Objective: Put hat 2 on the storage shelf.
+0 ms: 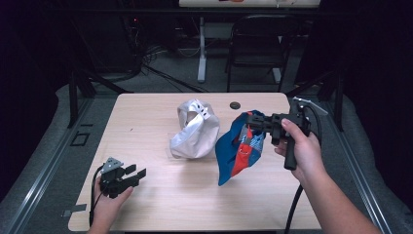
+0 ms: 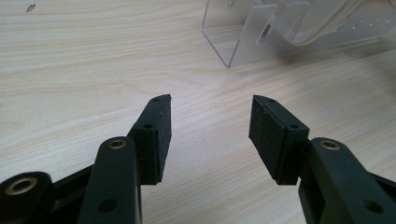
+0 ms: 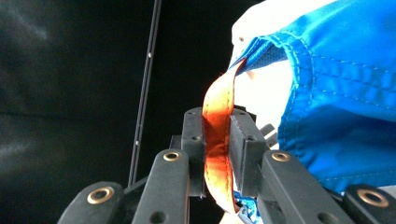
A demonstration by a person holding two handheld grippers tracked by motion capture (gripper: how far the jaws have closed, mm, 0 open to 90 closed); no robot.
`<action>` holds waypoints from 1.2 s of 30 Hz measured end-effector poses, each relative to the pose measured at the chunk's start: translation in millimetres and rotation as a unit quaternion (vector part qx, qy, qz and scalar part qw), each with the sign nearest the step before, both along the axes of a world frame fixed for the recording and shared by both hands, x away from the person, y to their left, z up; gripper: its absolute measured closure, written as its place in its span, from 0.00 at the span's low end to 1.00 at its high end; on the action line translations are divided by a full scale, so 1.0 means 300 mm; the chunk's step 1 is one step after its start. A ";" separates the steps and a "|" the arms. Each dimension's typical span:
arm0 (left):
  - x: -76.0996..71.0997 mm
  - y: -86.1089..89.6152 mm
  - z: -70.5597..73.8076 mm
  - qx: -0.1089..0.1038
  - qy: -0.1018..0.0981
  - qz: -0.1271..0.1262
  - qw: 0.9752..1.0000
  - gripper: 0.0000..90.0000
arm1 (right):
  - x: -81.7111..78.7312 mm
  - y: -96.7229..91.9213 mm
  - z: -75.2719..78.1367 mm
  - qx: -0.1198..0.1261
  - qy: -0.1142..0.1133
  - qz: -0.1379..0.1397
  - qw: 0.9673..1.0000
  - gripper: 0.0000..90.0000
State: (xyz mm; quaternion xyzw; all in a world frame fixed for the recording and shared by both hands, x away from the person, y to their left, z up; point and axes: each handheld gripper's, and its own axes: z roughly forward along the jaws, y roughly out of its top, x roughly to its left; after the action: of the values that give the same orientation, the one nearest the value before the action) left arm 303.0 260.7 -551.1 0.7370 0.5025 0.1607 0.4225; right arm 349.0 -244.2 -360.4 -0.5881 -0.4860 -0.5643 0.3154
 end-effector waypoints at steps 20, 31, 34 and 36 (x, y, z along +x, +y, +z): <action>0.006 0.005 -0.006 0.004 0.002 -0.002 1.000 0.55 | 0.136 -0.040 0.140 -0.042 -0.013 -0.060 0.997 0.87; 0.009 0.005 -0.009 0.005 0.002 -0.001 1.000 0.55 | 0.219 -0.026 0.134 -0.064 0.006 -0.068 0.996 0.86; 0.009 0.005 -0.008 0.006 0.001 -0.002 1.000 0.55 | 0.233 -0.024 0.123 -0.067 0.010 -0.078 0.995 0.86; 0.009 0.005 -0.008 0.006 0.001 0.000 1.000 0.55 | 0.239 -0.029 0.122 -0.067 0.013 -0.080 0.994 0.86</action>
State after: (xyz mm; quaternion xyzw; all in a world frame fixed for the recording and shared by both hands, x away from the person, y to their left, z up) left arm 305.6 262.3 -553.5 0.7401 0.5018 0.1625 0.4172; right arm 420.6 -252.8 -323.7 -0.6520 -0.4700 -0.5464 0.2353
